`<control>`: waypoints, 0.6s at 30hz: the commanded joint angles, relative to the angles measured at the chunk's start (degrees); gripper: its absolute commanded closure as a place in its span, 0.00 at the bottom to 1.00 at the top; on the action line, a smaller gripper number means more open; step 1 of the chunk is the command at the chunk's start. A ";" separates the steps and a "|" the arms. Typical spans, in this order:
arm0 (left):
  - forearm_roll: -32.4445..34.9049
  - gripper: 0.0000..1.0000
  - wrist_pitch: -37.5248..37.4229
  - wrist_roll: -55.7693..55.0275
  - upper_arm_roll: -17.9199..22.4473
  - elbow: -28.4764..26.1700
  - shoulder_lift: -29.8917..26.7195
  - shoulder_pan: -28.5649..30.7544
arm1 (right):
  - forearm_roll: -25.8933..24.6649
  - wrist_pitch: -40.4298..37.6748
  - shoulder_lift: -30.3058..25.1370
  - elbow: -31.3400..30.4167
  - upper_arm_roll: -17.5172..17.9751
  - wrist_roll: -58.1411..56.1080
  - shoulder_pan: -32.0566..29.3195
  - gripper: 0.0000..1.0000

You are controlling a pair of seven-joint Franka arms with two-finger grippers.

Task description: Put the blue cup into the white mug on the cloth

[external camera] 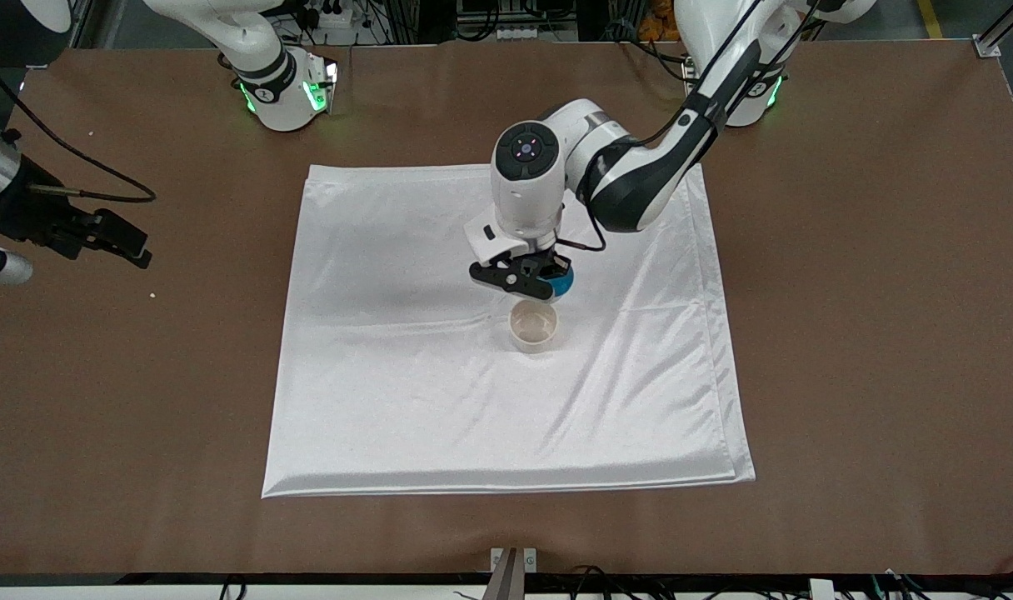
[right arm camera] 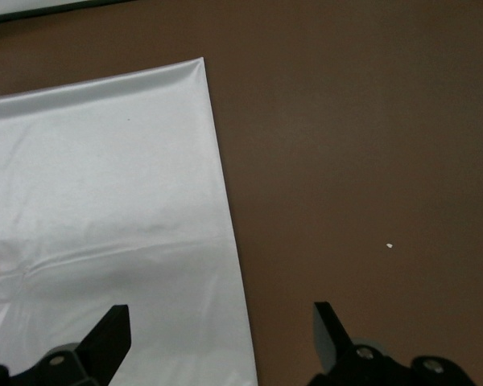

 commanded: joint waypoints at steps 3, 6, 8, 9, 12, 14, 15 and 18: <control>1.68 1.00 3.99 -0.45 0.92 2.37 3.17 -1.11 | 0.27 0.53 -3.95 -3.89 -1.18 -6.29 -1.12 0.00; 1.68 1.00 5.49 -0.45 1.80 2.37 4.05 -1.55 | 0.18 0.53 -4.12 -4.06 -1.18 -6.38 -1.21 0.00; 1.94 1.00 6.28 -0.28 2.50 2.37 4.40 -2.42 | 0.18 0.61 -4.12 -4.06 -1.18 -6.47 -1.30 0.00; 2.29 1.00 6.63 -0.28 3.11 2.37 4.75 -2.86 | 0.18 0.70 -4.12 -4.06 -1.18 -6.47 -1.21 0.00; 3.26 1.00 7.86 -0.19 4.87 2.37 5.19 -4.71 | 0.09 0.79 -4.12 -4.06 -1.27 -6.73 -1.12 0.00; 3.35 1.00 8.56 0.25 5.75 2.37 5.45 -4.97 | 0.01 0.70 -4.12 -4.15 -1.44 -8.57 -0.86 0.00; 3.26 1.00 8.91 0.51 6.10 2.37 5.46 -5.06 | -0.08 0.61 -4.12 -4.15 -1.97 -10.06 -0.68 0.00; 3.35 1.00 10.06 0.95 6.19 2.37 5.89 -5.06 | 0.00 0.53 -4.12 -4.24 -3.29 -13.14 -0.15 0.00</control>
